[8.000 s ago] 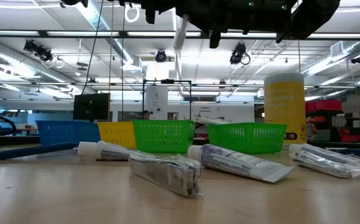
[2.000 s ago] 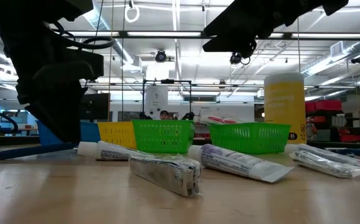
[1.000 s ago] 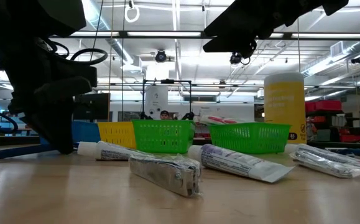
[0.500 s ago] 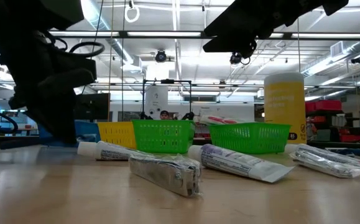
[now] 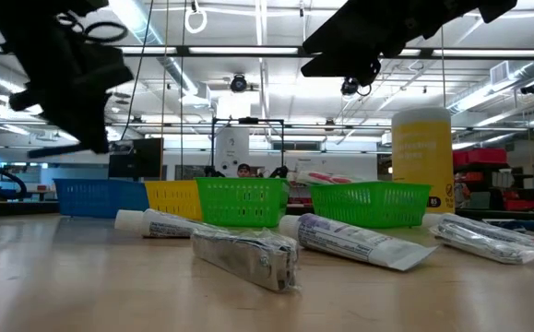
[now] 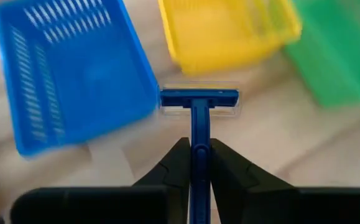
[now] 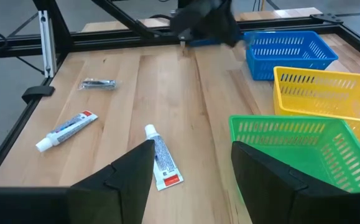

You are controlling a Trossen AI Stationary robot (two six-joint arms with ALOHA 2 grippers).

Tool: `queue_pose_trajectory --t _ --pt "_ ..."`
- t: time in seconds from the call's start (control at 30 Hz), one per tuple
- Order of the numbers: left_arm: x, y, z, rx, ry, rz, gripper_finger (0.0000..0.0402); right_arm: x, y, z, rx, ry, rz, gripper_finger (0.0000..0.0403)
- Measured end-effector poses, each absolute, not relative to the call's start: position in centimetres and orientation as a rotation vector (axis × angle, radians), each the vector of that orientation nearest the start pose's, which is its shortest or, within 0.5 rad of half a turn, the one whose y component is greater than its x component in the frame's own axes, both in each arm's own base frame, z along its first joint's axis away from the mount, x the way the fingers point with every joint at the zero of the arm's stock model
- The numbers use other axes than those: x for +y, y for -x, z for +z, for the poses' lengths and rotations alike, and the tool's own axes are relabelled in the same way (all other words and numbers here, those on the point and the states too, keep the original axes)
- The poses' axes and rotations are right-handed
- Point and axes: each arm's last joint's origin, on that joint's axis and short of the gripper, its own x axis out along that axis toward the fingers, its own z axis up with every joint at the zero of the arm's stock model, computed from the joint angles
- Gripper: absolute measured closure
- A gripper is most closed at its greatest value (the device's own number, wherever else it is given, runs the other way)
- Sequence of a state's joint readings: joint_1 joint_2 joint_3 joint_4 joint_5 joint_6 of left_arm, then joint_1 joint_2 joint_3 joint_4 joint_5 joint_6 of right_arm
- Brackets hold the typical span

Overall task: Pick & Place Travel size toiletries
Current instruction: Put the blue razor into the blue bin

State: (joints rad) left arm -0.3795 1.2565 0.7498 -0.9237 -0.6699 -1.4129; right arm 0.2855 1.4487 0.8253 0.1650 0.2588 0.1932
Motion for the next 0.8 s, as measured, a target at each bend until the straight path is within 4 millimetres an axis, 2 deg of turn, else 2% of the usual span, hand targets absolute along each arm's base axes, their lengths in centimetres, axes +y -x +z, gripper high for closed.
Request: queue_pose_trajectory --t 0.17,0.3,0.57,0.8 --pt "-2.8 -18.1 21.9 0.697 0.486 1.01 0.035 8.0 -29.7 22.9 0.437 -0.068 -0.016 0.0178" --pt "-0.4 -17.8 22.6 0.7 0.446 1.064 0.0349 8.0 -29.8 23.0 0.43 -0.07 -0.015 0.0178" --pt "3.9 -17.8 22.7 0.796 0.332 1.138 0.0348 8.0 -29.8 23.0 0.425 -0.072 -0.015 0.0178" --pt "6.4 -17.6 22.4 0.888 0.343 1.141 0.0352 8.0 -29.8 23.0 0.425 -0.072 -0.014 0.0178"
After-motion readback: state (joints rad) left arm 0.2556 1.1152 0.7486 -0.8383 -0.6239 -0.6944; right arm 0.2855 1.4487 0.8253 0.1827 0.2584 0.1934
